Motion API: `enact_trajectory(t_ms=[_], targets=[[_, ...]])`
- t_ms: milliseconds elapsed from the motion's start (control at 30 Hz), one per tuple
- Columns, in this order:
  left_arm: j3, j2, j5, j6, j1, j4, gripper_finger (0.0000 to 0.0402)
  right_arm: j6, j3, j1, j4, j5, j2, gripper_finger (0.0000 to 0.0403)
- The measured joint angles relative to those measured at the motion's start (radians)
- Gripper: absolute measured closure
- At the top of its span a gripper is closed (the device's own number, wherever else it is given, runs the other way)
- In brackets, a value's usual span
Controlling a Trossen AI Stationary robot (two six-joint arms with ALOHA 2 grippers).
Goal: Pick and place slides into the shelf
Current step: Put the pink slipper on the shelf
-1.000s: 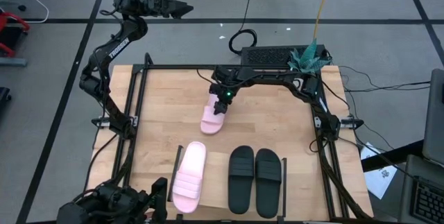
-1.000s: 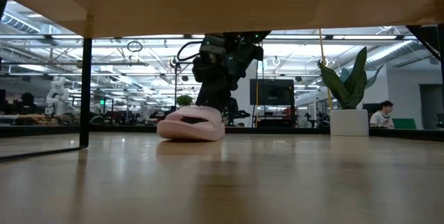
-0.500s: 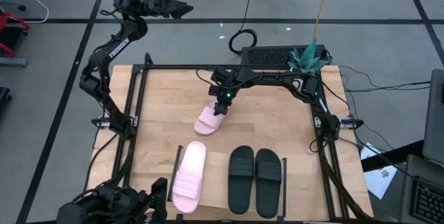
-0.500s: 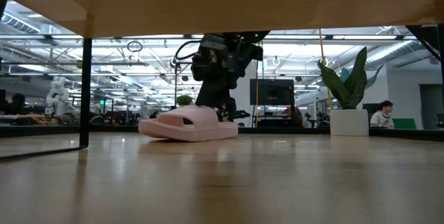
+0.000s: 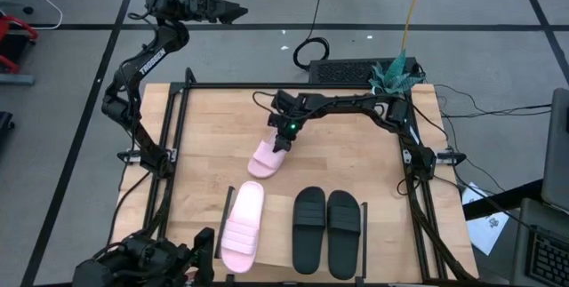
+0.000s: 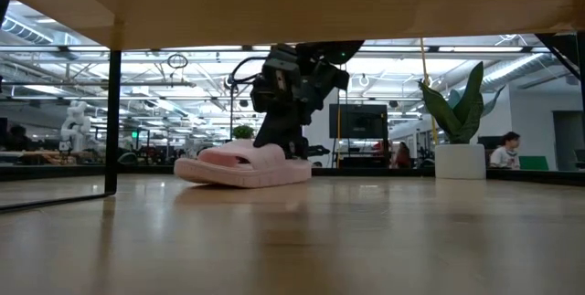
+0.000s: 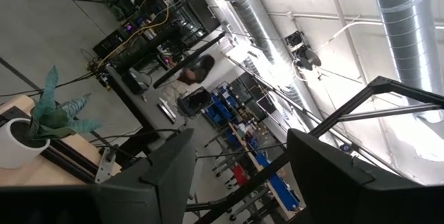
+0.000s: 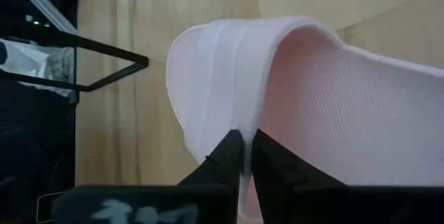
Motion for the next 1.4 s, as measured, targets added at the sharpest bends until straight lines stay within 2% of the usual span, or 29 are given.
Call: enact_trajectory(t_ms=[133,700,1000,1400], targets=[[0.0,0.0,0.0,0.001,0.0,0.0,0.0174,-0.003,-0.001,-0.001,0.009,-0.007,0.0,0.0397],[0.0,0.0,0.025,0.001,0.028,0.0,0.0174,0.111,0.026,-0.046,0.04,-0.017,-0.012,0.0402],[0.0,0.0,0.024,0.001,0.115,0.0,0.0174,0.136,0.027,-0.066,-0.016,-0.023,-0.136,0.0402],[0.0,0.0,0.024,0.009,0.135,-0.006,0.0174,0.161,0.027,-0.11,-0.111,-0.023,-0.307,0.0403]])
